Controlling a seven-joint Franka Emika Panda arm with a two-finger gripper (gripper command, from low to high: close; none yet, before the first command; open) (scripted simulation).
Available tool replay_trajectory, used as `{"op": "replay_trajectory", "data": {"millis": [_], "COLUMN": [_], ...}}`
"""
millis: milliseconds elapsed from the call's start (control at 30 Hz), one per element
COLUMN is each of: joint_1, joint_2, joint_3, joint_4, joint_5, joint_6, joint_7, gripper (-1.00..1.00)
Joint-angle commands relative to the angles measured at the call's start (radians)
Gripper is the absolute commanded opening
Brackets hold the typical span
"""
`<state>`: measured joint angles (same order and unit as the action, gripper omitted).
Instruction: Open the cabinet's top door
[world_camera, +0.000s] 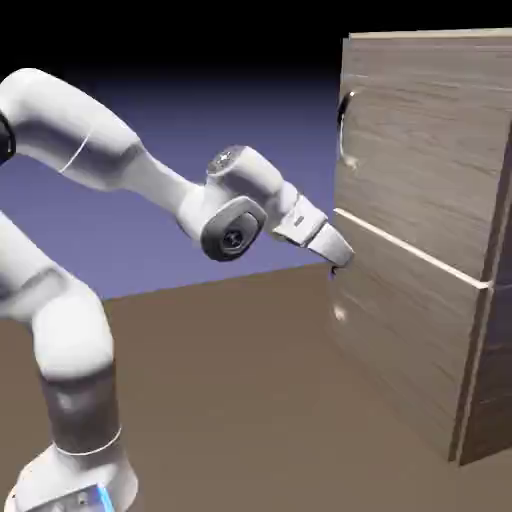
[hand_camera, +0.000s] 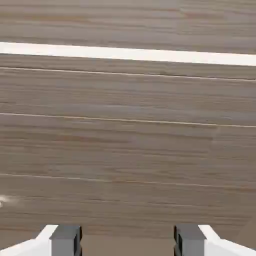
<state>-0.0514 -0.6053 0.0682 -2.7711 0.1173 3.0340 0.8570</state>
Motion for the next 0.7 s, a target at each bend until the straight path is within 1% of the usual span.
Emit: {"op": "replay_trajectory", "data": {"millis": [0,667], "joint_1": [-0.024,-0.493], "joint_2": [-0.013,-0.275], "joint_3": [0.025,0.531], "joint_4": [0.014,0.303], "joint_5": [0.044,0.914], "joint_6": [-0.001,-0.024], "joint_7": [0.043,0.903], "gripper": [0.0,0.0]}}
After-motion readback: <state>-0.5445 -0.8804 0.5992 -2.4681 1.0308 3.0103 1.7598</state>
